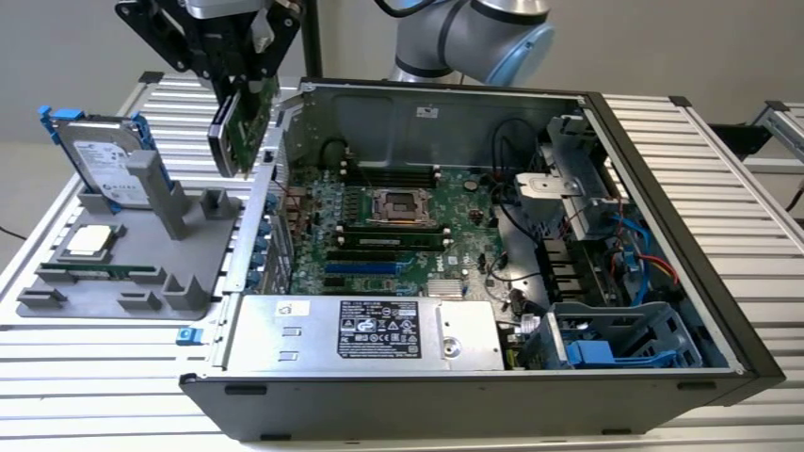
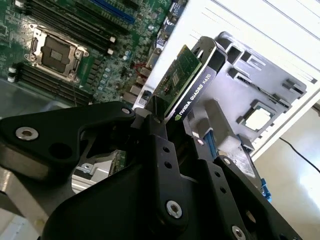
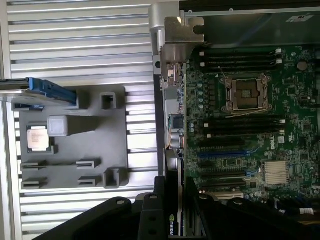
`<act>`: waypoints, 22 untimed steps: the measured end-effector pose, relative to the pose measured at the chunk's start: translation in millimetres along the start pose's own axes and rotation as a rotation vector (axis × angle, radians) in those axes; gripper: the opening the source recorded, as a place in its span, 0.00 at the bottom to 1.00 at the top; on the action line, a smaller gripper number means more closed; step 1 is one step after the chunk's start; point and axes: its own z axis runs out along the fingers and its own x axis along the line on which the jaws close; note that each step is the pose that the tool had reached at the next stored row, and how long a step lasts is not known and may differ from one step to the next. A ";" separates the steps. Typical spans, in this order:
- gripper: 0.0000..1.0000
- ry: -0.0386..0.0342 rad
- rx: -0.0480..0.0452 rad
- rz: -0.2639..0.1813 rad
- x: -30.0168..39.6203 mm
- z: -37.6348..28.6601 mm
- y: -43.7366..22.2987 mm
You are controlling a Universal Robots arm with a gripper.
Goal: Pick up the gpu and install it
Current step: 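Pick up the gpu and move the gpu toward the slot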
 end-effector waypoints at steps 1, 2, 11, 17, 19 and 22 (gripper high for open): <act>0.00 0.0000 -0.0001 0.000 -1.0 0.0 0.1; 0.00 0.0000 0.0000 0.000 -2.1 0.1 0.1; 0.00 0.0001 0.0000 0.000 -10.8 0.2 0.8; 0.00 0.0001 0.0000 0.000 -16.5 0.3 1.2; 0.00 0.0000 -0.0001 0.000 -18.4 0.4 1.3; 0.00 0.0000 0.0000 0.000 -21.0 0.4 1.5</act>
